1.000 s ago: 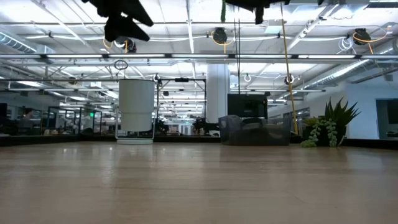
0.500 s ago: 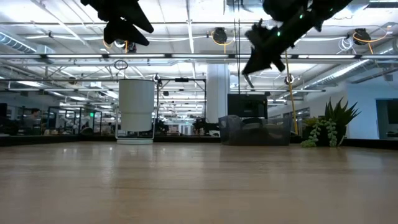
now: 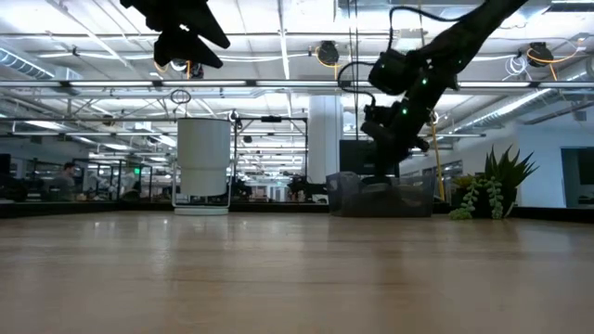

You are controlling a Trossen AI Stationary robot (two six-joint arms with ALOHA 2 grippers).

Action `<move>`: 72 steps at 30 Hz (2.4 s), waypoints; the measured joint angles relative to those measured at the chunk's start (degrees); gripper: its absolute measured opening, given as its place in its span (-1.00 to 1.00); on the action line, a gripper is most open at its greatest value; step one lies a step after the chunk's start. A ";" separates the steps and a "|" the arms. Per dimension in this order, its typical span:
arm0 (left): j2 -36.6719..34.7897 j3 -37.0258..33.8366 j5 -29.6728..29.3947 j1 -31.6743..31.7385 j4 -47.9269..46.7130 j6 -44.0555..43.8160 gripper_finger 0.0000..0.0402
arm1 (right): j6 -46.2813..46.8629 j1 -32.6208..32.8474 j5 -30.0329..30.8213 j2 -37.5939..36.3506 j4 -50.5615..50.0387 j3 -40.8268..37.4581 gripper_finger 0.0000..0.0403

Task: Pick and place rubber bands into bin
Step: Put the green rubber band into the black bin, then return to Home Position

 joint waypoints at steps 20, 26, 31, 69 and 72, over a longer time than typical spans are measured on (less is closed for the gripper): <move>0.39 -0.04 -0.04 -0.01 -0.04 0.37 0.04 | 0.21 -0.09 -0.07 2.49 0.50 0.00 -0.75; 0.39 -0.04 -0.04 0.00 -0.04 0.48 0.04 | 0.62 -0.05 -0.11 2.44 0.46 0.00 -0.39; 0.39 -0.04 -0.04 0.00 -0.01 2.59 0.04 | 4.53 0.38 -0.35 -1.56 -0.61 -0.02 -0.21; -42.02 -26.26 -2.64 0.92 13.85 8.01 0.04 | 2.75 21.04 -7.67 -68.68 0.23 -24.53 -0.19; -46.00 -29.11 -2.64 0.92 14.45 8.89 0.04 | 2.78 21.04 -7.67 -72.51 0.59 -26.29 -0.18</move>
